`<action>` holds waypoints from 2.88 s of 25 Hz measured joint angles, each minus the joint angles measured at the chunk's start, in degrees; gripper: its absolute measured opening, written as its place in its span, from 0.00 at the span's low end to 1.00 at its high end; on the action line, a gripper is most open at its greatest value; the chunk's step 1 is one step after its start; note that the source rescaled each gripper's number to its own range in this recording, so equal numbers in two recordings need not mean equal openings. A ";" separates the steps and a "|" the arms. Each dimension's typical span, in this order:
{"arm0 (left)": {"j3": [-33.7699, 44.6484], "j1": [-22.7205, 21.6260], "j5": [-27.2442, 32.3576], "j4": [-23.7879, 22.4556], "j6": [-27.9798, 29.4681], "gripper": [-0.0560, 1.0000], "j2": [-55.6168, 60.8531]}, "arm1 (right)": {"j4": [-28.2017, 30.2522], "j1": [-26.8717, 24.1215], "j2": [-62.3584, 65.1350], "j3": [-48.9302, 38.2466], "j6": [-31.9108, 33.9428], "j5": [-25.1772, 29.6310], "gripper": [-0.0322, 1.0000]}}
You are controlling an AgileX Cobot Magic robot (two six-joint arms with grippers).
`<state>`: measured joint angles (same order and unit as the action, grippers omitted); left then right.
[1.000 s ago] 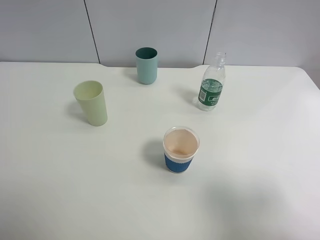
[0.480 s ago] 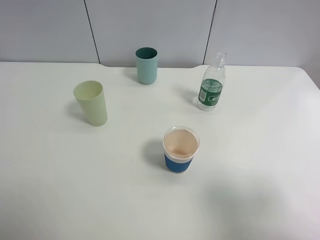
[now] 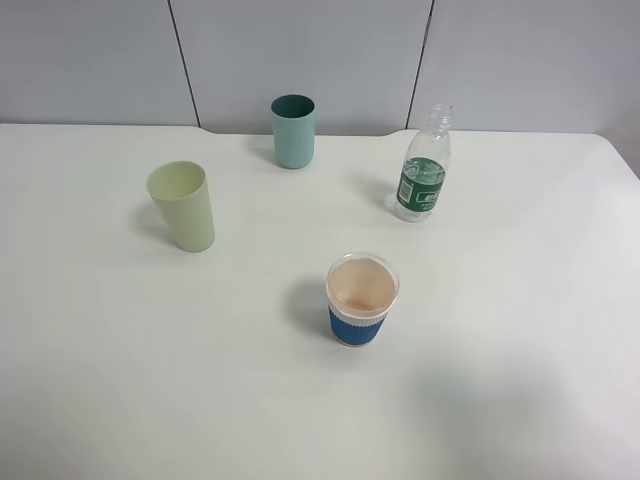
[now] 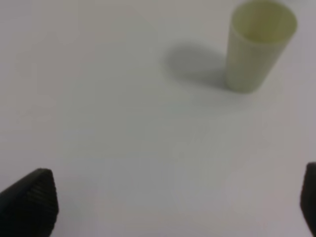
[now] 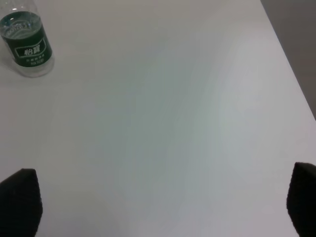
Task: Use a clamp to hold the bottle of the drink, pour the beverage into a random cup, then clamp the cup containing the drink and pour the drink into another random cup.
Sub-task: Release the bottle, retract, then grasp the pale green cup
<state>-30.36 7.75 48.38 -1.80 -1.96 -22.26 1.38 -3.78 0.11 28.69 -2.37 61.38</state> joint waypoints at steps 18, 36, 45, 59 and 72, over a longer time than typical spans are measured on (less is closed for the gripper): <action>4.40 16.38 -17.59 -8.10 -3.01 1.00 -26.59 | 0.00 0.00 0.00 0.00 0.00 0.00 1.00; 18.98 16.38 -69.29 -4.17 1.40 1.00 -51.66 | 0.00 0.00 0.00 0.00 0.00 0.00 1.00; 19.10 16.38 -91.00 -1.29 2.65 1.00 -68.73 | 0.00 0.00 0.00 0.00 0.00 0.00 1.00; 17.50 11.11 -114.10 0.67 3.54 1.00 -85.18 | 0.00 0.00 0.00 0.00 0.05 0.00 1.00; 10.66 5.27 -117.45 -11.11 6.35 1.00 -92.36 | 0.00 0.00 0.00 0.00 0.05 0.00 1.00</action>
<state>-19.70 13.01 -69.07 -12.90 4.39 -114.62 1.38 -3.78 0.11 28.69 -2.32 61.38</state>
